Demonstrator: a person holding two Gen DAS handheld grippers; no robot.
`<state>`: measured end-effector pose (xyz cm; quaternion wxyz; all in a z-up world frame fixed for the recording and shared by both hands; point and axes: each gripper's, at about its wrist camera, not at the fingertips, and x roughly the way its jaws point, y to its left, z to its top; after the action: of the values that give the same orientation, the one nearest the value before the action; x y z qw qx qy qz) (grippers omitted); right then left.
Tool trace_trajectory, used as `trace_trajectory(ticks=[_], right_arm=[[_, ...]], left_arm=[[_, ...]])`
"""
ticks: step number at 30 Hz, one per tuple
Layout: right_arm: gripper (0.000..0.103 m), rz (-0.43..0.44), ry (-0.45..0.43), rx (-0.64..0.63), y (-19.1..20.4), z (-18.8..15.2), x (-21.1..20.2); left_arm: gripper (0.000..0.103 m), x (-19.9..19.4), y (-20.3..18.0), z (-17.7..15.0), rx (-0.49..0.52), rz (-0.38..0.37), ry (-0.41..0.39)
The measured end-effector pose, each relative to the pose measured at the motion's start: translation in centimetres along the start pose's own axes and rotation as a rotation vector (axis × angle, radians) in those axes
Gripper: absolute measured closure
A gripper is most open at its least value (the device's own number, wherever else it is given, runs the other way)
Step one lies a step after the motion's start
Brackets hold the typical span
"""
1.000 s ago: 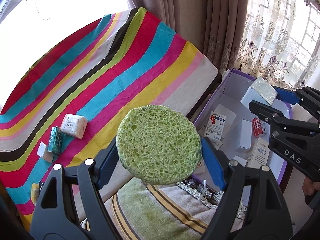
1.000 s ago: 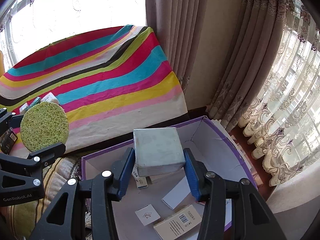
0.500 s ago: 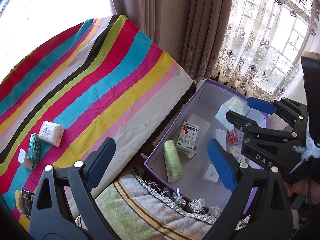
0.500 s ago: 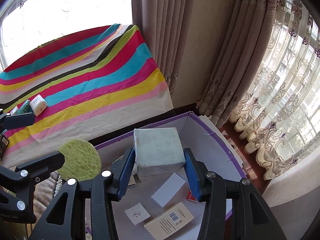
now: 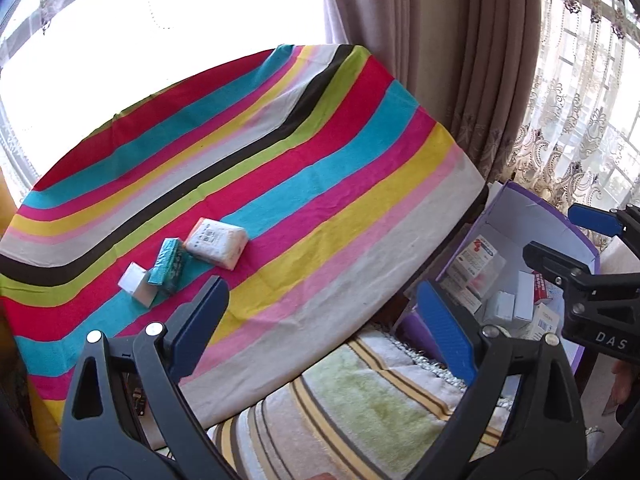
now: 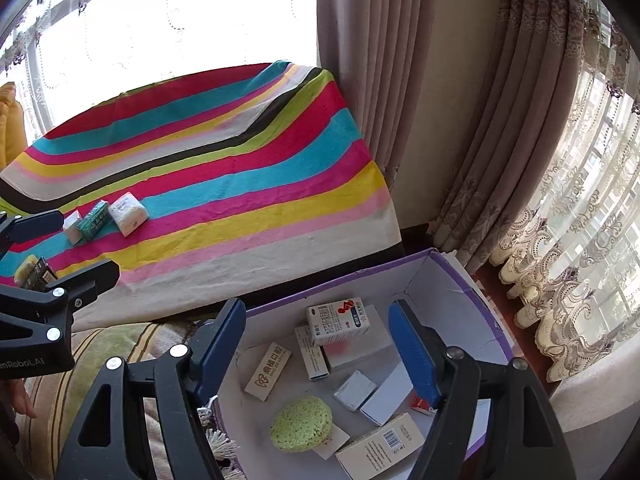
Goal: Organize objects
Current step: 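Open the left tool to drop the sponge while right tool releases wrapped box, then grasp the gold foil-wrapped roll with the left tool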
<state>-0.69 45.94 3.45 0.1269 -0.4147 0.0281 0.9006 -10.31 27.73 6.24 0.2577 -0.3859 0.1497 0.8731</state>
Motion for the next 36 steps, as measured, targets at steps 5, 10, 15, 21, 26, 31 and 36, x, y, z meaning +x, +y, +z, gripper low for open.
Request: trace_trajectory(ticks=[5, 10, 15, 21, 26, 31, 36], right_arm=[[0.02, 0.071, -0.005, -0.032, 3.3, 1.1, -0.4], [0.02, 0.149, -0.014, -0.094, 7.3, 1.9, -1.0], [0.02, 0.188, -0.027, -0.167, 11.5, 2.7, -1.5], [0.02, 0.251, -0.018, -0.25, 16.2, 3.3, -1.2], [0.02, 0.298, -0.001, -0.313, 19.6, 3.4, -0.8], [0.019, 0.333, 0.007, -0.382, 22.6, 3.6, -0.6], [0.018, 0.366, 0.013, -0.446, 25.6, 3.9, -0.4]], left_arm=[[0.007, -0.7, 5.4, -2.0, -0.134, -0.015, 0.02], [0.008, -1.9, 10.2, -4.5, -0.221, 0.026, 0.01], [0.008, -3.3, 15.0, -7.2, -0.294, 0.072, 0.01], [0.008, -4.6, 20.8, -11.4, -0.416, 0.112, 0.101], [0.008, -4.5, 25.2, -15.5, -0.561, 0.115, 0.213], [0.008, -4.0, 28.3, -18.5, -0.693, 0.08, 0.293], [0.008, -2.5, 27.9, -19.0, -0.709, 0.048, 0.37]])
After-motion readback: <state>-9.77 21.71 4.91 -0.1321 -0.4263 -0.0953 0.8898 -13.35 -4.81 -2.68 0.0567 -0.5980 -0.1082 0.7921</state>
